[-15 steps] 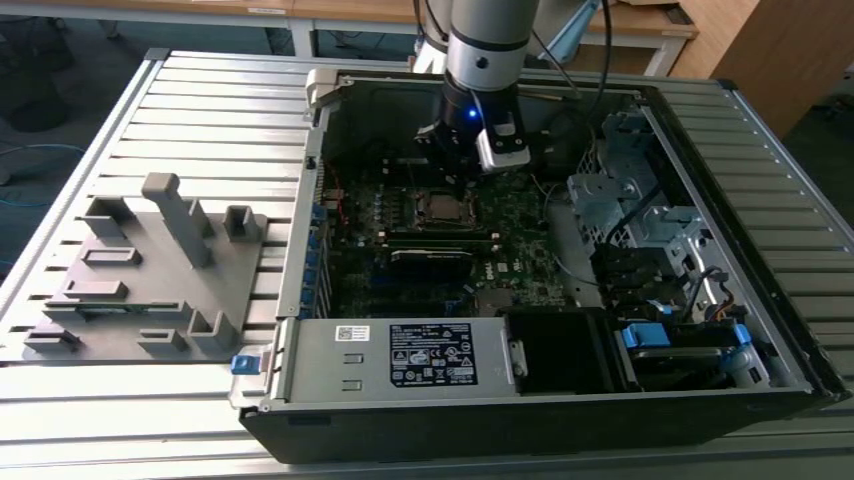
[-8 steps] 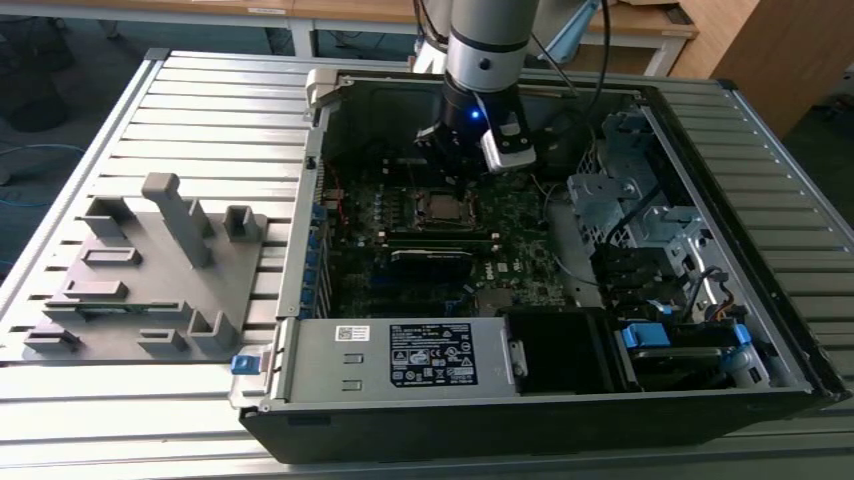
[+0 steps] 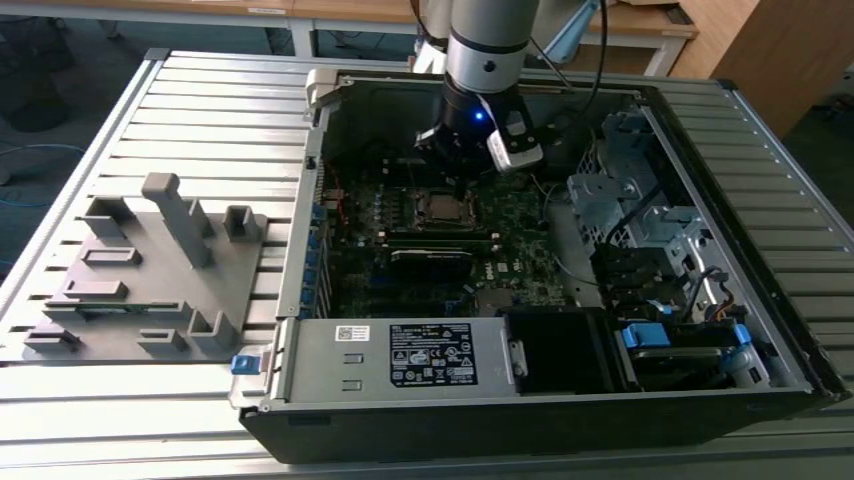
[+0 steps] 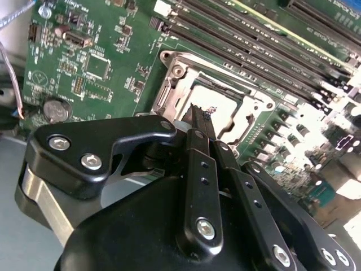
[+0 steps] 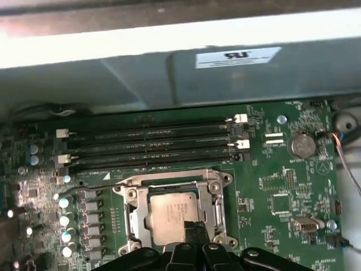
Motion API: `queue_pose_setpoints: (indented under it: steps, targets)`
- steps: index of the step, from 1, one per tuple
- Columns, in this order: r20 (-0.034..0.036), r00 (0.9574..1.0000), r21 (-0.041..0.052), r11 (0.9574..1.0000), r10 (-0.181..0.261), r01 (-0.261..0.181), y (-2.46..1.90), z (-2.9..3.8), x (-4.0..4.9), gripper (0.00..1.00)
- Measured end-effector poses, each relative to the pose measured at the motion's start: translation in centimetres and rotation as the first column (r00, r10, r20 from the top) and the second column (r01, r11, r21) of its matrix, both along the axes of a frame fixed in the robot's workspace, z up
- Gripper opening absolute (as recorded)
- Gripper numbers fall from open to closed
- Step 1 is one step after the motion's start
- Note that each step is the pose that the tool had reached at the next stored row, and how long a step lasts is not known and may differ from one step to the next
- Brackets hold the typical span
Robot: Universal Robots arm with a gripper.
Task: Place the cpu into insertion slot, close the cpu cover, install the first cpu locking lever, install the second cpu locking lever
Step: 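Close the cpu cover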
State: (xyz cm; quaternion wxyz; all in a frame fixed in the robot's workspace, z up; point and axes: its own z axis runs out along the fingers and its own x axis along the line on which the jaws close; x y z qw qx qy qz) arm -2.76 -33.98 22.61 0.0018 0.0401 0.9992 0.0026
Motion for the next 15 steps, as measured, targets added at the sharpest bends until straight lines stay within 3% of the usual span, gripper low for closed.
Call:
queue_pose_setpoints:
  steps: [15]
  targets:
    - [0.0001,0.9992,0.0011,0.9992,0.041,-0.041,0.0,-0.06,0.0,0.1]
